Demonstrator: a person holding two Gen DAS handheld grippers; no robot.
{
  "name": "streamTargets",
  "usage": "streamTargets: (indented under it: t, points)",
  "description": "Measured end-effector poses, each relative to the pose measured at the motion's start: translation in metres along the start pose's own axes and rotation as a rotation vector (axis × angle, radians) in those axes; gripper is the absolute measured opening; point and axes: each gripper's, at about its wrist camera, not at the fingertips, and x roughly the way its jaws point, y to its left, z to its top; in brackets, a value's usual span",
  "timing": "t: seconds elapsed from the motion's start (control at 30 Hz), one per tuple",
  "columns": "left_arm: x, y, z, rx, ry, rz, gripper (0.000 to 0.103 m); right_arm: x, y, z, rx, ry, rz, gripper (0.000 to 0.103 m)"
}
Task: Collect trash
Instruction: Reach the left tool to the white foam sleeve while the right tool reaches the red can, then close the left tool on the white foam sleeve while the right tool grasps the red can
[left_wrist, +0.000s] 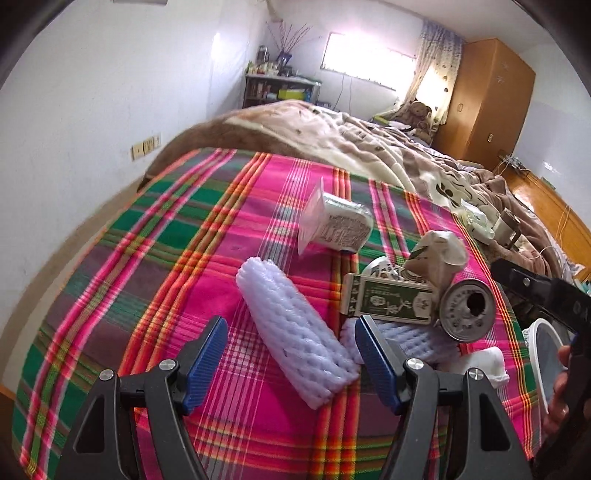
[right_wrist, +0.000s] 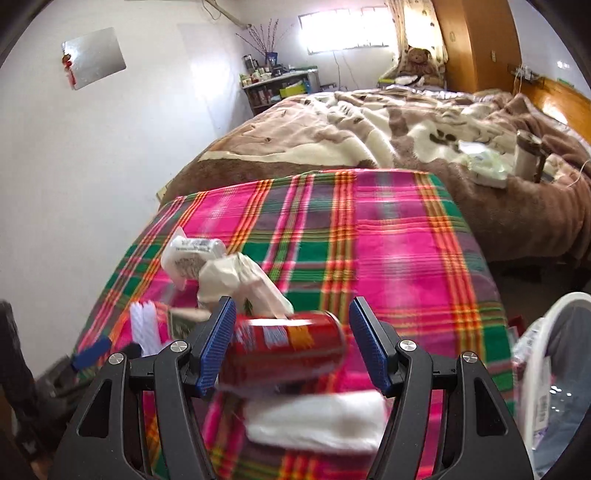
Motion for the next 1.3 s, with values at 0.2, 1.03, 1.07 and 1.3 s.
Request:
streamTargets:
  t: [0.2,1.03,1.07,1.3]
  points:
    - [0.015,0.006,0.002,-0.012,0.058,-0.009,0.071,0.019,0.006,0.008,0.002,0.05,-0.038,0.065]
    - [0.041,0.013,0.008,-0.051,0.123,-0.024,0.071,0.002,-0.003,-0.034,-0.153,0.09,-0.123,0.066]
    - [0.042,0.014,0.008,-0.055,0.123,-0.025,0.071,0.002,0.002,-0.032,-0.205,0.087,-0.127,0.066]
    - [0.046,0.015,0.011,-0.063,0.137,-0.04,0.055,0.02,0.009,-0.024,-0.335,0.135,-0.108,0.066]
